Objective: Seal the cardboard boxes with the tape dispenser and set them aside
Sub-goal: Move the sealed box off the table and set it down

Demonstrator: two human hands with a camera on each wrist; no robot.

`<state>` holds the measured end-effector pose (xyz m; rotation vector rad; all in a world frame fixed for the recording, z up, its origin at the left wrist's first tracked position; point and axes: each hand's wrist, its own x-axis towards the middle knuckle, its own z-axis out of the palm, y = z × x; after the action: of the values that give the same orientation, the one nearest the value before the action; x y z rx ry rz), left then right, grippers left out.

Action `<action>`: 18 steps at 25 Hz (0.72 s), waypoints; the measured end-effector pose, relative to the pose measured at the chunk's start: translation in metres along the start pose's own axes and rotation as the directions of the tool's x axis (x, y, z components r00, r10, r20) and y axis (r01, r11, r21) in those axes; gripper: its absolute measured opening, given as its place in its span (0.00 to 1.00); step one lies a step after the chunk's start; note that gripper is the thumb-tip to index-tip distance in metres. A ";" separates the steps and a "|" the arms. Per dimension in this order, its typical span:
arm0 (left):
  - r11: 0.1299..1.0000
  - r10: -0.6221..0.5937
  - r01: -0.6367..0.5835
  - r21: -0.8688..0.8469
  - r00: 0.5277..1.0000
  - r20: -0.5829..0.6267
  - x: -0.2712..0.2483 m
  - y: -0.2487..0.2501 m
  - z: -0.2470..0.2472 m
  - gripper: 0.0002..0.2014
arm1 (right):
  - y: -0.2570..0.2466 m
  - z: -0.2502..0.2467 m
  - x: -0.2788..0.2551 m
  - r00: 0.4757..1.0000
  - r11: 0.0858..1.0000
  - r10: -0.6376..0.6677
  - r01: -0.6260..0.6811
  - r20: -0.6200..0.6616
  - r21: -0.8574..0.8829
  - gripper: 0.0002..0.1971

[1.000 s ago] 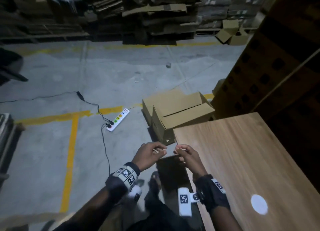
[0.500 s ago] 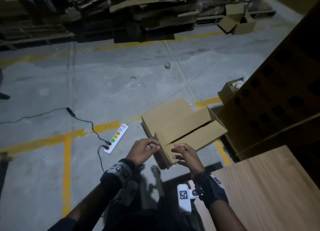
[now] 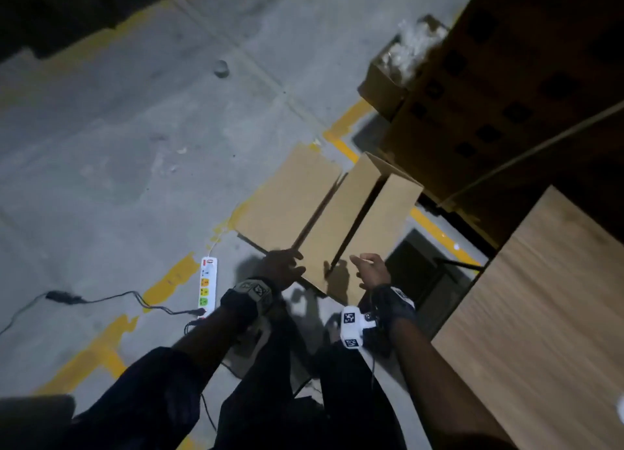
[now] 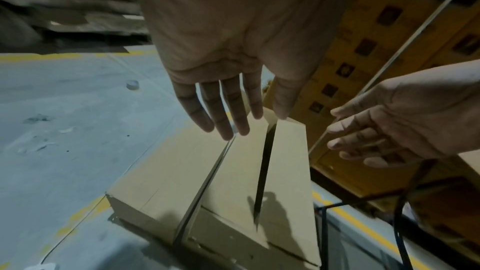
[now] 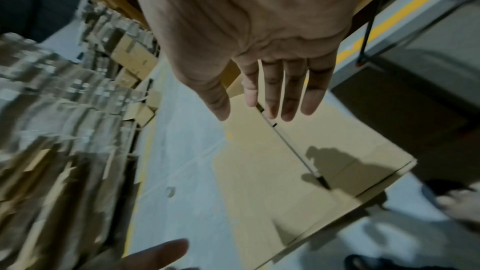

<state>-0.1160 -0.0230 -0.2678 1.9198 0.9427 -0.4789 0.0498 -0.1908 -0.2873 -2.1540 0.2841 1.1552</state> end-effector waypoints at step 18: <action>0.864 -0.208 0.277 -0.420 0.957 0.203 0.268 -0.083 0.131 0.29 | 0.109 0.049 0.230 0.940 0.844 0.321 -0.228 -0.116 0.486 0.57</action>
<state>-0.0047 -0.0002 -0.5555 1.3378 1.0936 -0.4970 0.1005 -0.2148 -0.5409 -1.8237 0.8955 0.9044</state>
